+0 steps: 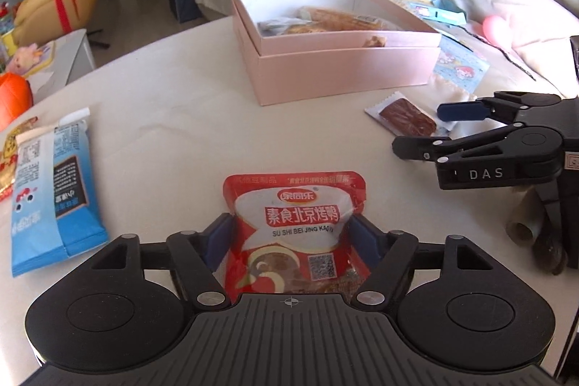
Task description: Organize snacks
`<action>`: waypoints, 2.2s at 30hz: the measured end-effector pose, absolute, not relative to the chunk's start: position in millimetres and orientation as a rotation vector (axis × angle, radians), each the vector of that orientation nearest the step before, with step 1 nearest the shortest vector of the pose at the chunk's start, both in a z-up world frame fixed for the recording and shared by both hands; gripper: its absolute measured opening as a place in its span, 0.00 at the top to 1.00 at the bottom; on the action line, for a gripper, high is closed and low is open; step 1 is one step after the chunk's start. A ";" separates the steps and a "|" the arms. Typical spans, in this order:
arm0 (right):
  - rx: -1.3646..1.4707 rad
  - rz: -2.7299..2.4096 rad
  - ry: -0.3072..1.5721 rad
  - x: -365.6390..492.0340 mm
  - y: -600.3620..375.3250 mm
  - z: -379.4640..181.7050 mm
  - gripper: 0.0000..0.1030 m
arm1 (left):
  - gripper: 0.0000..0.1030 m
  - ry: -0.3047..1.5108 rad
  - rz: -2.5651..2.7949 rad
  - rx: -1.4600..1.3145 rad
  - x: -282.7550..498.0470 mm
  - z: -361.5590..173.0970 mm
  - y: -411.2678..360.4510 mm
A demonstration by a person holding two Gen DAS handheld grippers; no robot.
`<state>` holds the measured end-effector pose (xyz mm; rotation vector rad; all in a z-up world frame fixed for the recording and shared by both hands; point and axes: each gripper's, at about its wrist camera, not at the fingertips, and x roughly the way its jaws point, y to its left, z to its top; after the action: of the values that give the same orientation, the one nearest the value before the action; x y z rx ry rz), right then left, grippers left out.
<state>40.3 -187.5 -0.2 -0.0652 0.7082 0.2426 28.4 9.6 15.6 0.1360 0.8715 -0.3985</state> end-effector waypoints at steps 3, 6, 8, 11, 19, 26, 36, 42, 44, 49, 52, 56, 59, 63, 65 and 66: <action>-0.076 0.232 0.713 42.4 -185.7 -0.1 0.21 | 0.22 0.856 -0.395 0.137 28.8 12.8 8.1; -0.076 0.214 0.713 45.8 -182.0 0.6 0.25 | 0.21 0.837 -0.398 0.160 24.7 10.7 6.7; -0.074 0.213 0.707 46.6 -178.5 1.3 0.37 | 0.21 0.831 -0.397 0.163 22.2 10.5 6.8; -0.071 0.233 0.712 45.9 -171.9 4.0 0.43 | 0.21 0.834 -0.396 0.154 21.3 10.5 7.3; -0.086 0.256 0.721 15.5 -175.5 10.6 0.45 | 0.05 0.828 -0.385 0.163 22.4 4.8 -6.4; -0.088 0.205 0.737 5.6 -190.7 11.2 0.45 | 0.24 0.816 -0.348 0.109 18.2 9.7 4.3; -0.104 0.215 0.736 2.7 -186.0 14.2 0.44 | 0.27 0.824 -0.339 0.031 3.3 21.0 34.0; -0.107 0.235 0.737 2.5 -178.6 21.5 0.45 | 0.27 0.781 -0.323 0.027 -6.4 34.3 46.5; -0.119 0.243 0.729 1.0 -175.5 25.9 0.45 | 0.27 0.767 -0.320 0.020 -6.2 41.2 48.9; -0.142 0.267 0.672 -2.6 -172.6 50.1 0.45 | 0.27 0.666 -0.330 0.042 -7.7 80.7 46.8; -0.137 0.283 0.612 -0.4 -176.8 78.3 0.45 | 0.27 0.567 -0.333 0.073 -5.9 112.9 42.3; -0.128 0.294 0.529 7.3 -186.2 120.4 0.45 | 0.27 0.470 -0.338 0.086 10.7 145.1 32.9; -0.147 0.271 0.454 17.6 -192.8 150.0 0.45 | 0.27 0.408 -0.365 0.085 34.3 167.1 20.3; -0.169 0.239 0.409 51.1 -198.9 188.5 0.45 | 0.25 0.377 -0.438 0.014 90.5 194.6 0.6; -0.152 0.216 0.427 75.9 -203.1 203.1 0.45 | 0.23 0.374 -0.495 -0.087 125.3 202.8 -3.0; -0.144 0.204 0.438 89.9 -205.7 208.7 0.45 | 0.21 0.384 -0.524 -0.137 142.7 203.7 -4.2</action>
<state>89.9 -205.7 208.7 -0.1441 0.4382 0.2044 142.7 -4.2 203.7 -0.1369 0.3838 -0.5236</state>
